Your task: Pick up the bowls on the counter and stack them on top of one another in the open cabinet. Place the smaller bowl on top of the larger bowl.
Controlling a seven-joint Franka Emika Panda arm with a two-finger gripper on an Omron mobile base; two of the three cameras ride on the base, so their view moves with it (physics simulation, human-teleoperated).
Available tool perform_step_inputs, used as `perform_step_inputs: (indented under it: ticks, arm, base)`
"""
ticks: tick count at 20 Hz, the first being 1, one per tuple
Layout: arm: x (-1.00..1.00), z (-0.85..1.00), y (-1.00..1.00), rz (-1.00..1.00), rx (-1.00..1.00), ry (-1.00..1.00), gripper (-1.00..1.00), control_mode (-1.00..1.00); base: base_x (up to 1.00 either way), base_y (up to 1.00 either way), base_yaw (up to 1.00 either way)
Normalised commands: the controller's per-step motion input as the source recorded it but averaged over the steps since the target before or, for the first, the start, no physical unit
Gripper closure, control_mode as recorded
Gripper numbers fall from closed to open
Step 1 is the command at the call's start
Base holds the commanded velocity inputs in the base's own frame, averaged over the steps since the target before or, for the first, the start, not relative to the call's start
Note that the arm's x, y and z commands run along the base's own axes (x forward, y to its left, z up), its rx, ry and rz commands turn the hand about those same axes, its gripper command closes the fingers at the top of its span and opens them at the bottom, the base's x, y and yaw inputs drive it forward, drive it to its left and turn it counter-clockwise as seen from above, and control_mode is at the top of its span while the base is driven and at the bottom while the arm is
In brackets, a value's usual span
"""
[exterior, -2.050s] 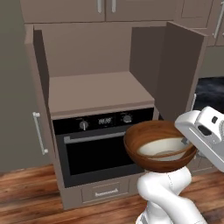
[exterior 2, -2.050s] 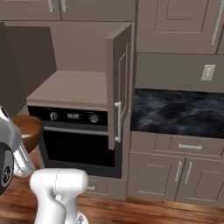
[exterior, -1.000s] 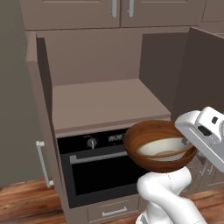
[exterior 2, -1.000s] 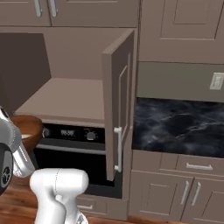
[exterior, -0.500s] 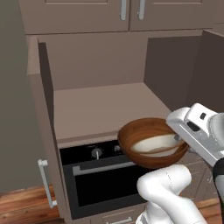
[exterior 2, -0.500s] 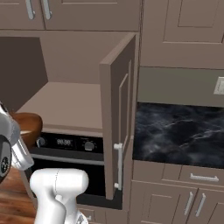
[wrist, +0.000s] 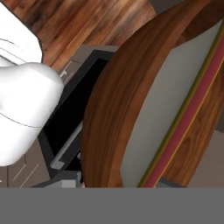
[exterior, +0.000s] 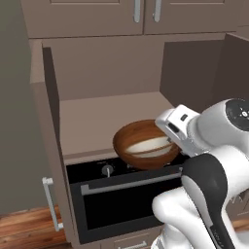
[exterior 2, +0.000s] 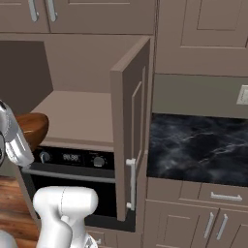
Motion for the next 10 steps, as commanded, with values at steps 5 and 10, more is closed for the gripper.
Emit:
perform_step_inputs:
  ticks: [5, 10]
  arm:
    - [0.10, 0.00, 0.00, 0.00, 0.00, -0.06, 1.00, -1.00]
    - [-0.03, 0.00, -0.12, 0.04, 0.03, -0.10, 1.00, -1.00]
  base:
    - [0.00, 0.00, 0.00]
    - [0.00, 0.00, 0.00]
